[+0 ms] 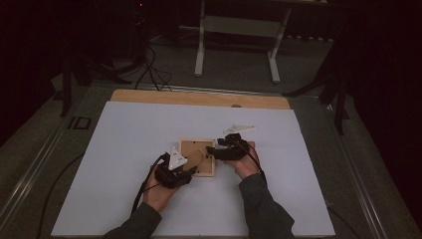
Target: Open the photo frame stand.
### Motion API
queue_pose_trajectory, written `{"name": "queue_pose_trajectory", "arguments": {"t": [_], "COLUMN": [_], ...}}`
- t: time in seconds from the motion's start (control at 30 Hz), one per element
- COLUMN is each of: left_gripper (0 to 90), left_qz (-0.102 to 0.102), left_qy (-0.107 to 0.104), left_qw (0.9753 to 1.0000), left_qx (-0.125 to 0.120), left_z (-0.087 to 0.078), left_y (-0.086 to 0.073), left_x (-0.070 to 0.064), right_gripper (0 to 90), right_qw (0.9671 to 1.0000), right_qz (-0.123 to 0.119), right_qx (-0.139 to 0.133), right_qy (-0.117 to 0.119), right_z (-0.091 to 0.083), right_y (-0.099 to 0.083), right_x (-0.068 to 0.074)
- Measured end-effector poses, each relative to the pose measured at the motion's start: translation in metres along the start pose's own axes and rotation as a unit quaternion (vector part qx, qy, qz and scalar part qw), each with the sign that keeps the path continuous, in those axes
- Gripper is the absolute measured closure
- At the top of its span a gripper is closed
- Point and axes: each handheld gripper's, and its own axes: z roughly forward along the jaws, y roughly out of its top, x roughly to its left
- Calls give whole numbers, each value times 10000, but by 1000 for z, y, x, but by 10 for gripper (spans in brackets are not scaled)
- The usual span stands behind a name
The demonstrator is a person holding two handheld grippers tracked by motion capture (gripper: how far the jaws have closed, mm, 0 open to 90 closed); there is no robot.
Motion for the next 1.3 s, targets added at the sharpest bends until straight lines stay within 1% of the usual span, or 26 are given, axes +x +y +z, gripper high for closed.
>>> {"name": "queue_pose_trajectory", "arguments": {"t": [0.03, 0.07, 0.1, 0.17, 0.27, 0.3, 0.43, 0.53, 0.7, 0.73, 0.77, 0.8, 0.83, 0.87, 0.9, 0.97, 1.03, 1.07, 1.1, 1.13, 1.23, 1.3], "left_gripper": [529, 529, 529, 529, 529, 529, 528, 528, 523, 522, 522, 520, 515, 513, 514, 514, 520, 525, 537, 555, 569, 585], "left_qz": [0, 64, 64, 183, 237, 258, 357, 373, 402, 362, 268, 268, 143, 143, 74, -47, -218, -287, -287, -323, -374, -400], "left_qy": [0, 50, 50, 106, 125, 136, 142, 126, 60, 15, -94, -94, -237, -237, -292, -412, -546, -606, -606, -650, -723, -774], "left_qw": [10000, 10000, 10000, 9998, 9996, 9996, 9992, 9992, 9991, 9993, 9995, 9995, 9996, 9996, 9995, 9991, 9983, 9977, 9977, 9973, 9965, 9960], "left_qx": [0, -39, -39, -44, -50, -48, -88, -103, -103, -113, -127, -127, -77, -77, -69, -57, -52, 53, 53, 94, 181, 182], "left_z": [0, -1, -1, -1, -2, -2, -3, -3, -4, -4, -5, -5, -5, -5, -5, -5, -5, -4, -4, -4, -3, -3], "left_y": [0, -1, -1, -2, -3, -3, -4, -4, -5, -5, -5, -5, -5, -5, -5, -5, -4, -4, -4, -5, -5, -5], "left_x": [0, -2, -2, -4, -5, -5, -6, -6, -5, -4, -2, -2, 1, 1, 2, 5, 7, 9, 9, 10, 12, 13], "right_gripper": [387, 381, 381, 377, 377, 374, 374, 370, 384, 385, 385, 385, 387, 387, 391, 405, 411, 413, 416, 419, 422, 429], "right_qw": [10000, 10000, 10000, 9999, 9998, 9997, 9994, 9987, 9988, 9988, 9989, 9989, 9989, 9989, 9989, 9989, 9990, 9990, 9989, 9990, 9990, 9989], "right_qz": [0, 25, 25, 121, 112, 134, 210, 255, 209, 197, 191, 191, 188, 188, 183, 157, 125, 105, 100, 89, 63, 42], "right_qx": [0, 1, 1, -13, 45, 60, 89, 109, 86, 89, 82, 82, 75, 75, 58, 13, -8, -12, -13, -14, -18, -36], "right_qy": [0, 34, 34, 110, 128, 197, 273, 418, 436, 433, 427, 427, 419, 419, 424, 442, 439, 441, 451, 446, 453, 462], "right_z": [0, 1, 1, 2, 4, 7, 9, 12, 10, 9, 9, 9, 9, 9, 9, 7, 6, 6, 5, 5, 4, 2], "right_y": [0, 0, 0, 0, -1, -2, -2, -3, -3, -3, -3, -3, -3, -3, -3, -2, -2, -2, -2, -2, -2, -2], "right_x": [0, -1, -1, -2, -2, -2, -3, -4, -3, -3, -3, -3, -2, -2, -2, -1, 1, 1, 2, 2, 2, 3]}}
